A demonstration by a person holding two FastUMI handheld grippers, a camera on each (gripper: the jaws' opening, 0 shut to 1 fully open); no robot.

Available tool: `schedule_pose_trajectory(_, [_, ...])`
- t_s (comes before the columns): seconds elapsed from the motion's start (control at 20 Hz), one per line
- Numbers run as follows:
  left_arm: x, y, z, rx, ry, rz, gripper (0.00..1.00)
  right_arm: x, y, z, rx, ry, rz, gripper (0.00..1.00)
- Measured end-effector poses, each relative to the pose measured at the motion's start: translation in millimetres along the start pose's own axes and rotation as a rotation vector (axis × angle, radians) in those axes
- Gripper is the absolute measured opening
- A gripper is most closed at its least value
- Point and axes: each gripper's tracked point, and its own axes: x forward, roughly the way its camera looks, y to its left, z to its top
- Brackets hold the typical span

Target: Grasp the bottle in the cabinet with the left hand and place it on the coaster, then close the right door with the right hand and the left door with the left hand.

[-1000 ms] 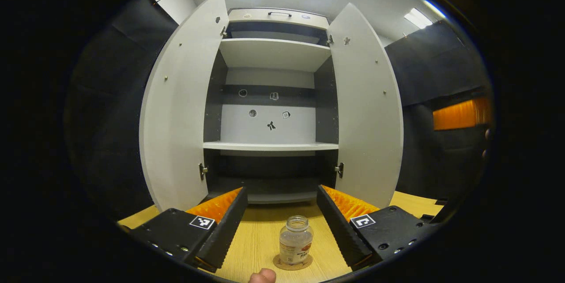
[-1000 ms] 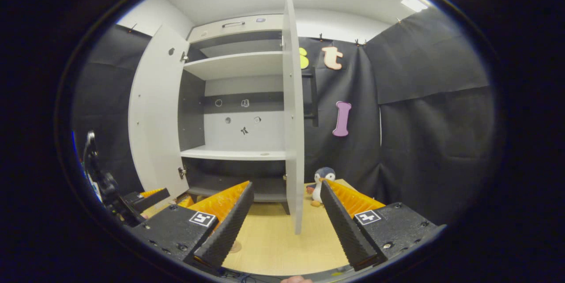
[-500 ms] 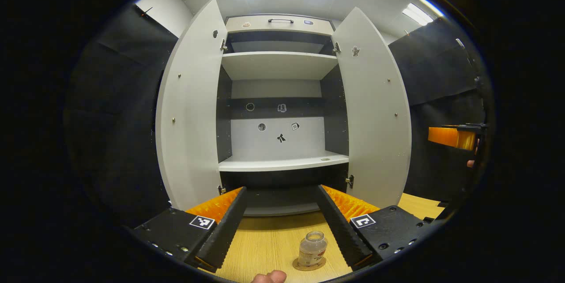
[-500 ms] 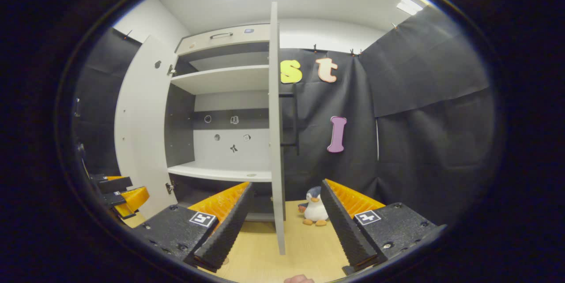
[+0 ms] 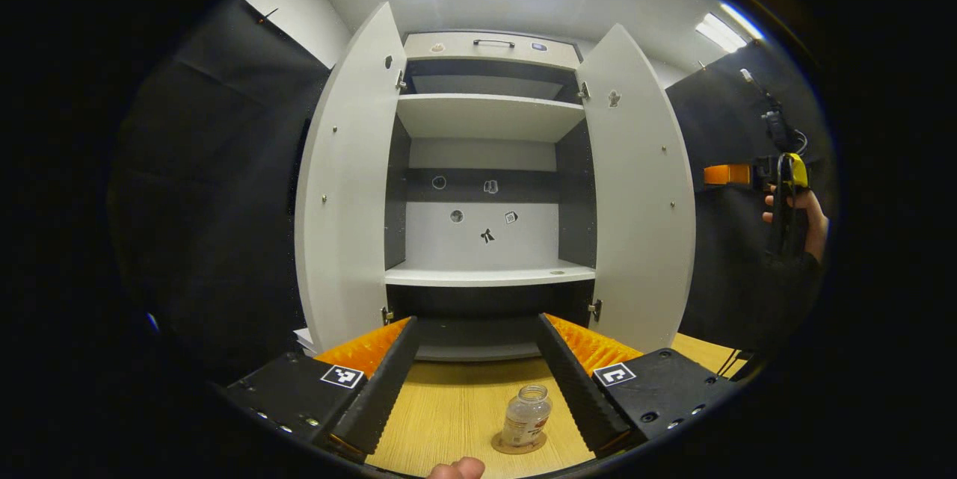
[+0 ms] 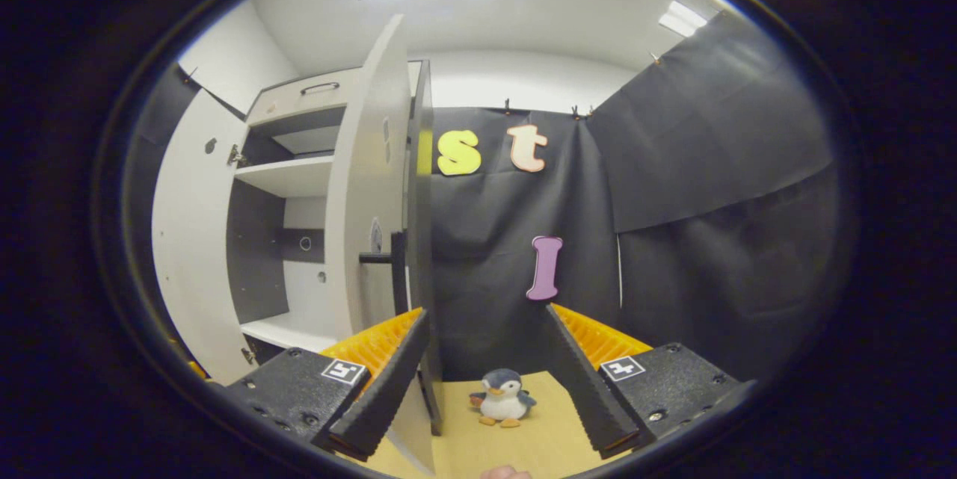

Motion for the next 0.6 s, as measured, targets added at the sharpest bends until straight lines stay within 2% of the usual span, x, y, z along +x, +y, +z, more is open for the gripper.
schedule_pose_trajectory(0.05, [-1, 0, 1, 0.004, -0.005, 0.001, 0.96, 7, -1, 0, 0.001, 0.003, 0.002, 0.95])
schedule_pose_trajectory(0.1, [-3, 2, 2, 0.007, -0.007, 0.004, 0.96, 14, -2, -1, -0.002, 0.012, 0.003, 0.99])
schedule_pose_trajectory(0.35, [-10, 5, -4, 0.008, 0.007, 0.018, 0.95, 33, 9, -16, -0.008, 0.069, 0.032, 0.99])
schedule_pose_trajectory(0.45, [-12, 6, -8, 0.009, 0.017, 0.024, 0.95, 33, 12, -15, -0.018, 0.055, 0.037, 0.97])
schedule_pose_trajectory(0.5, [-13, 7, -8, 0.011, 0.020, 0.028, 0.96, 32, 12, -16, -0.027, 0.059, 0.036, 0.91])
schedule_pose_trajectory(0.55, [-13, 8, -9, 0.012, 0.020, 0.030, 0.96, 32, 12, -15, -0.030, 0.053, 0.033, 0.96])
schedule_pose_trajectory(0.6, [-15, 8, -9, 0.013, 0.020, 0.032, 0.95, 31, 13, -16, -0.046, 0.058, 0.036, 0.96])
